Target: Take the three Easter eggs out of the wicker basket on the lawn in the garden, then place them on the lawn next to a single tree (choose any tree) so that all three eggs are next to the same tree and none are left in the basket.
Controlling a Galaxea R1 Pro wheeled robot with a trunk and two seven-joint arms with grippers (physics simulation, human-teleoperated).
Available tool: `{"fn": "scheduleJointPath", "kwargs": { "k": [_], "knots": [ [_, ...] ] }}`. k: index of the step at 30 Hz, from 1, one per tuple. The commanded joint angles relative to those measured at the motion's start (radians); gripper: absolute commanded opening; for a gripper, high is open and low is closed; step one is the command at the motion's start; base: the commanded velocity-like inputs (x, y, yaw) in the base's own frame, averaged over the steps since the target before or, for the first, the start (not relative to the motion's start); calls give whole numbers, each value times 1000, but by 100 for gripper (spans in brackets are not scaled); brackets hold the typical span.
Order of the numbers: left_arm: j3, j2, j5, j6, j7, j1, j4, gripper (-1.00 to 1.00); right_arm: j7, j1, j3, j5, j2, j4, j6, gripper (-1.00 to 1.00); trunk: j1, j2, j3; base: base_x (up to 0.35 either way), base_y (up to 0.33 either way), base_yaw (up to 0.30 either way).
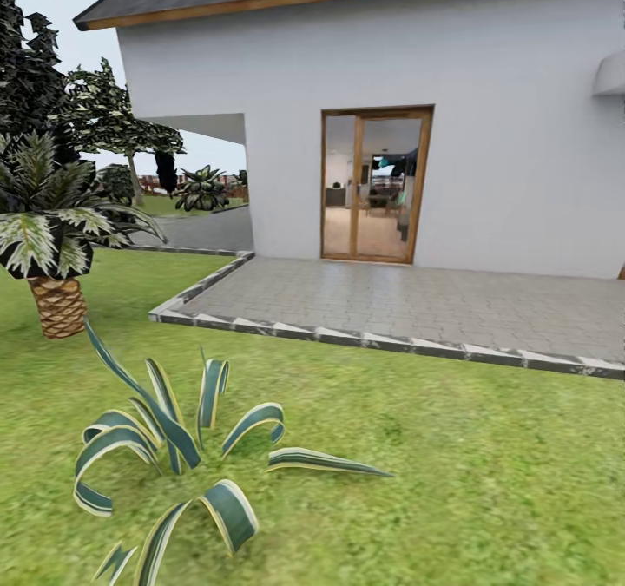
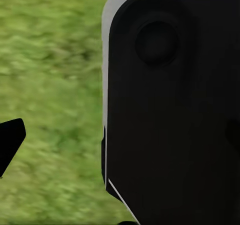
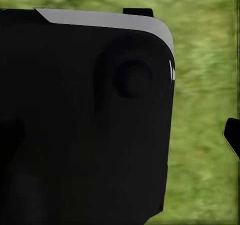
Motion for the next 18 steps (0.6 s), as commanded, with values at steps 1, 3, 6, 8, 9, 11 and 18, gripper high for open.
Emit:
{"fn": "scheduleJointPath", "kwargs": {
  "k": [1,3,6,8,9,11,18],
  "knots": [
    [1,0,2,0,0,0,0,100,1,-1,0,1,0,2,0,100,0,0,-1,0,-236,0],
    [1,0,2,0,0,0,0,100,1,-1,0,0,0,2,0,100,0,0,-1,0,-234,0],
    [1,0,2,0,0,0,0,100,1,-1,0,0,0,2,0,100,0,0,-1,0,-232,0],
    [1,0,2,0,0,0,0,100,1,-1,0,1,0,2,0,100,0,0,-1,0,-231,0],
    [1,0,2,0,0,0,0,100,1,-1,0,0,0,2,0,100,0,0,-1,0,-230,0],
    [0,0,2,0,0,0,0,100,1,-1,0,0,0,2,0,100,0,0,-1,0,-229,0],
    [1,0,2,0,0,0,0,100,1,-1,0,0,0,2,0,100,0,0,-1,0,-222,-130]
  ]
}}
